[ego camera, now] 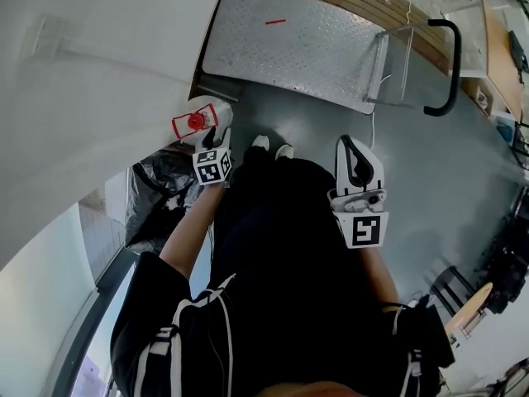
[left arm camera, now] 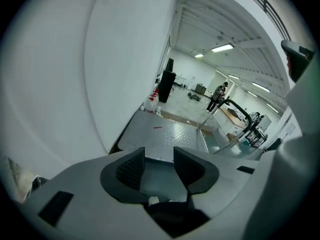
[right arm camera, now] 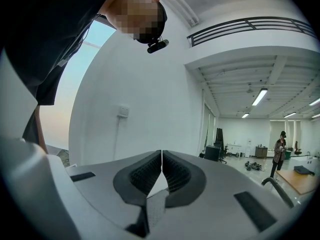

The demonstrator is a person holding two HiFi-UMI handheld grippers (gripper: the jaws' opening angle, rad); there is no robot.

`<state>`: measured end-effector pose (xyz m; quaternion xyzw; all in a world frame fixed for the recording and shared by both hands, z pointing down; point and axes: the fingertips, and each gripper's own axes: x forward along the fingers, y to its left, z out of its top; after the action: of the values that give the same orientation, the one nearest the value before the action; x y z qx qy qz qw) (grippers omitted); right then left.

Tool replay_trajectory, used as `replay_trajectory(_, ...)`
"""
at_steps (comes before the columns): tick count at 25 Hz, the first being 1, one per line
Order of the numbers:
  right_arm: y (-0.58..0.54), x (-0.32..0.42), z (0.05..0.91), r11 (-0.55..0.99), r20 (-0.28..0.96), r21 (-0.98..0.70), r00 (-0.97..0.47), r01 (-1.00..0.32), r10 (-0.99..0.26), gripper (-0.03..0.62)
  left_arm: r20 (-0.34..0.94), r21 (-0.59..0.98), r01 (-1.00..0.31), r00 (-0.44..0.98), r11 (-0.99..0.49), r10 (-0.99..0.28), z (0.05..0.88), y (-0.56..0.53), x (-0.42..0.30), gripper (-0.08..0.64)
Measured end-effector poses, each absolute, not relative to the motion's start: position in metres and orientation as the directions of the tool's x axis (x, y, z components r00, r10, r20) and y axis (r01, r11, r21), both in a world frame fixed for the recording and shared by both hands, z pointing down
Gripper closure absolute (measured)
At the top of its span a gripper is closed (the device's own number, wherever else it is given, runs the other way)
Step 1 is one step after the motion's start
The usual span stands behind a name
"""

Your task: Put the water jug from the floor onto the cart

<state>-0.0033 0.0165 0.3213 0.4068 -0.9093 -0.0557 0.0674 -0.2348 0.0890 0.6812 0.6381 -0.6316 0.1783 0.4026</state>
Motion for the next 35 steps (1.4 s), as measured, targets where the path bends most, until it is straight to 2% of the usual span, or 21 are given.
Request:
replay_trajectory(4, 0.012, -0.010, 0.344, 0.677, 0.109, 0.153, -0.668, -0.720, -0.736, 0.572, 0.809, 0.316, -0.919, 0.131, 0.235, -0.573, 0.748, 0.099, -0.251, 0.385)
replay_trajectory(7, 0.009, -0.015, 0.362, 0.682, 0.133, 0.150, -0.669, -0.716, -0.732, 0.572, 0.851, 0.289, -0.920, 0.121, 0.264, -0.511, 0.790, 0.107, -0.265, 0.376)
replay_trajectory(13, 0.009, -0.014, 0.387, 0.682, 0.175, 0.134, -0.661, -0.719, -0.730, 0.572, 0.857, 0.339, -0.874, 0.133, 0.349, -0.498, 0.835, 0.100, -0.274, 0.376)
replay_trajectory(19, 0.007, -0.013, 0.406, 0.683, 0.188, 0.110, -0.659, -0.722, -0.728, 0.572, 0.877, 0.311, -0.879, 0.119, 0.361, -0.465, 0.875, 0.090, -0.280, 0.376)
replay_trajectory(28, 0.009, 0.004, 0.445, 0.645, 0.271, 0.071, -0.607, -0.761, -0.747, 0.572, 0.915, 0.247, -0.885, 0.079, 0.394, -0.396, 0.935, 0.079, -0.298, 0.376)
replay_trajectory(35, 0.009, -0.007, 0.459, 0.666, 0.278, 0.032, -0.634, -0.745, -0.722, 0.572, 0.940, 0.207, -0.897, 0.071, 0.390, -0.335, 0.969, 0.074, -0.306, 0.377)
